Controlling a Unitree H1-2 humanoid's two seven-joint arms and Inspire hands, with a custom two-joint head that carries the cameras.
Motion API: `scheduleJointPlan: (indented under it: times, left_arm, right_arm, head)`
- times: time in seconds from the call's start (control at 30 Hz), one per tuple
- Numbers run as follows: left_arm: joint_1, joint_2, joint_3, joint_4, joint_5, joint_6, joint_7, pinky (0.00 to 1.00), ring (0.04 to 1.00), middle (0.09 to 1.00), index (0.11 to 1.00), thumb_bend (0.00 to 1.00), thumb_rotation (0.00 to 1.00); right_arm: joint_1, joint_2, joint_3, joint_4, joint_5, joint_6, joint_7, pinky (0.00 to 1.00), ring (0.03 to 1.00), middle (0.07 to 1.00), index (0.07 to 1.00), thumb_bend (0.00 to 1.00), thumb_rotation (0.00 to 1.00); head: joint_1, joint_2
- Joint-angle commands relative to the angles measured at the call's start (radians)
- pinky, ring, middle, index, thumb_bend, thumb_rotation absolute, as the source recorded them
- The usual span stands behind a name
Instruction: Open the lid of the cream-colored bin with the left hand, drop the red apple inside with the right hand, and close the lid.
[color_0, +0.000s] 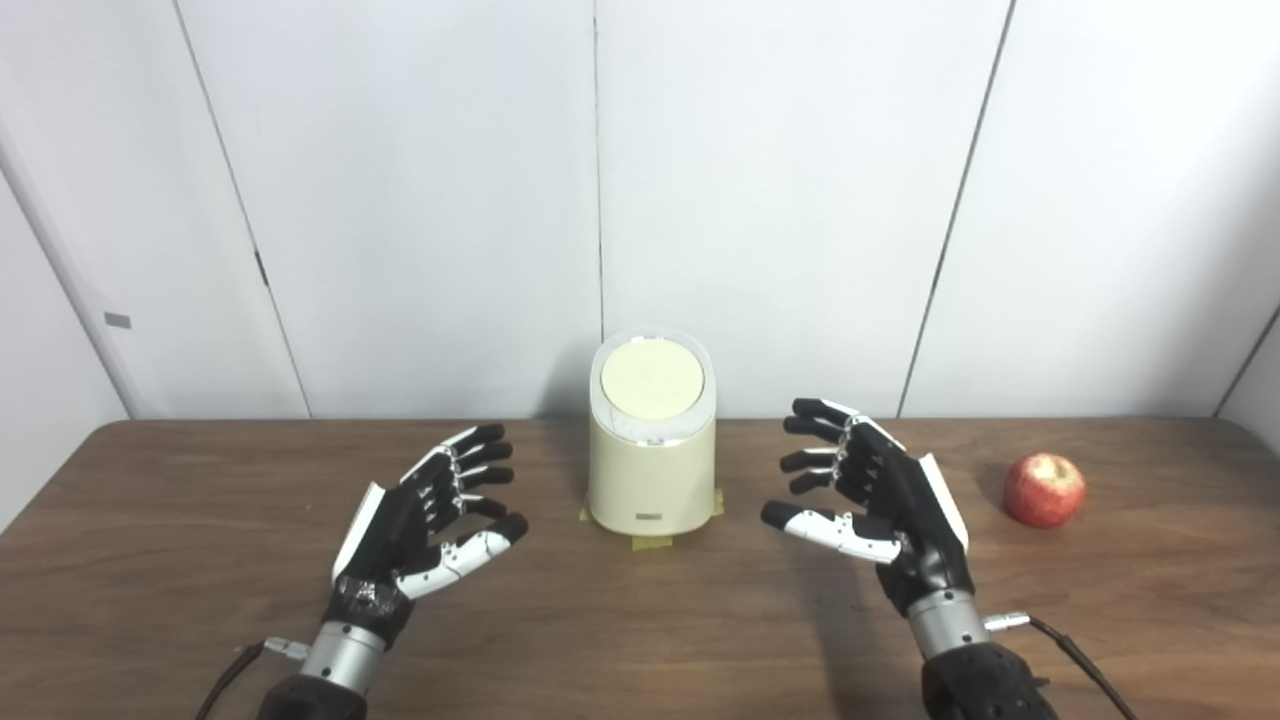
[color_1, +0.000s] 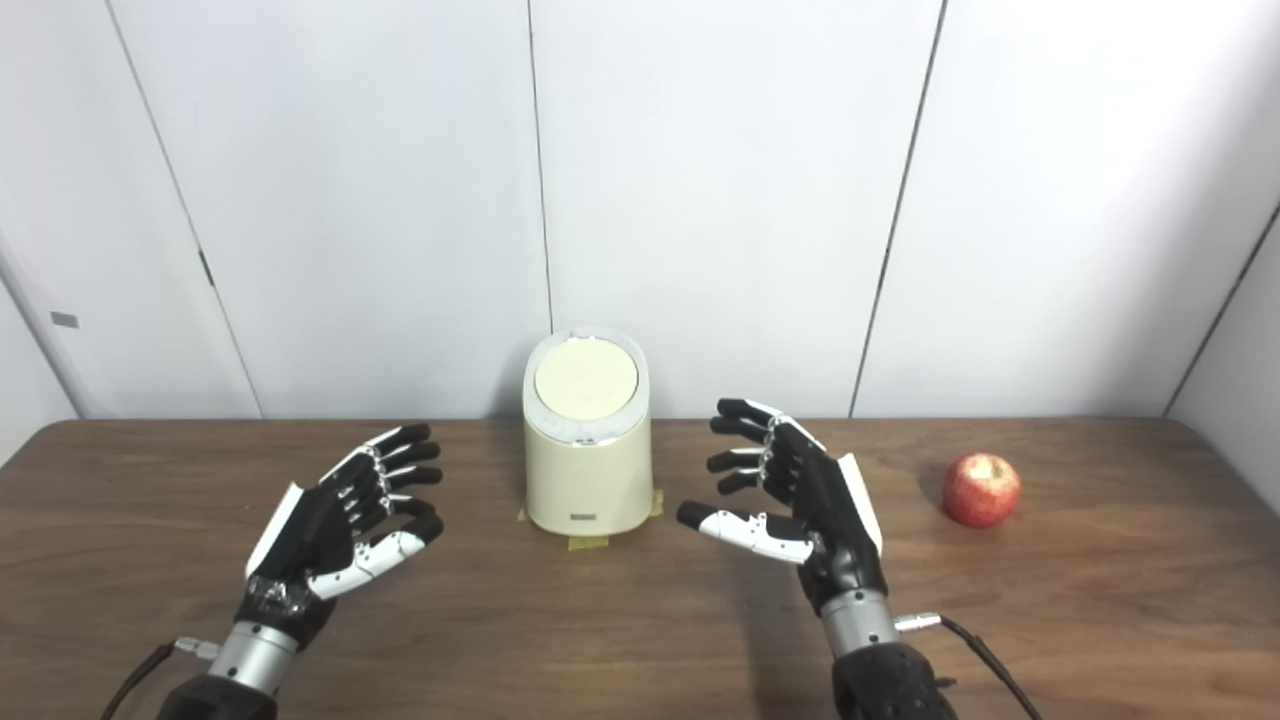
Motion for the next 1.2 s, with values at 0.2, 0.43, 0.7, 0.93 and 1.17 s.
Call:
scheduleJointPlan:
  times: [0.2,0.43,0.7,0.93,1.17]
  left_arm:
    - [-0.031,0.011,0.003,-0.022,-0.011,-0.034,0.002,0.63,0.763,0.813,0.851,0.76,0.29]
    - [-0.035,0.004,0.007,-0.017,-0.013,-0.037,0.009,0.63,0.766,0.813,0.852,0.75,0.27]
    - [-0.117,-0.025,0.002,-0.018,0.037,-0.007,0.066,0.7,0.84,0.899,0.898,0.78,0.3]
    - [-0.259,-0.044,-0.012,0.017,0.114,0.066,0.121,0.9,0.931,0.97,0.995,0.82,0.33]
    - [-0.389,-0.061,-0.054,0.064,0.225,0.174,0.177,0.95,0.999,1.0,1.0,0.88,0.3]
  right_arm:
    - [-0.037,-0.002,-0.001,-0.025,-0.004,-0.036,-0.004,0.52,0.593,0.726,0.728,0.79,0.17]
    - [-0.04,-0.003,-0.001,-0.021,-0.005,-0.036,-0.002,0.51,0.595,0.732,0.728,0.79,0.17]
    - [-0.054,-0.009,-0.006,0.019,0.004,-0.054,0.001,0.52,0.6,0.733,0.732,0.79,0.18]
    - [-0.059,-0.002,-0.001,0.029,-0.006,-0.055,-0.007,0.51,0.591,0.724,0.725,0.79,0.18]
    - [-0.056,0.002,0.004,0.025,-0.004,-0.058,-0.004,0.51,0.604,0.725,0.725,0.79,0.19]
  head:
    - [0.001,0.003]
    - [0.001,-0.003]
    - [0.012,-0.021]
    - [0.022,-0.031]
    - [0.015,-0.034]
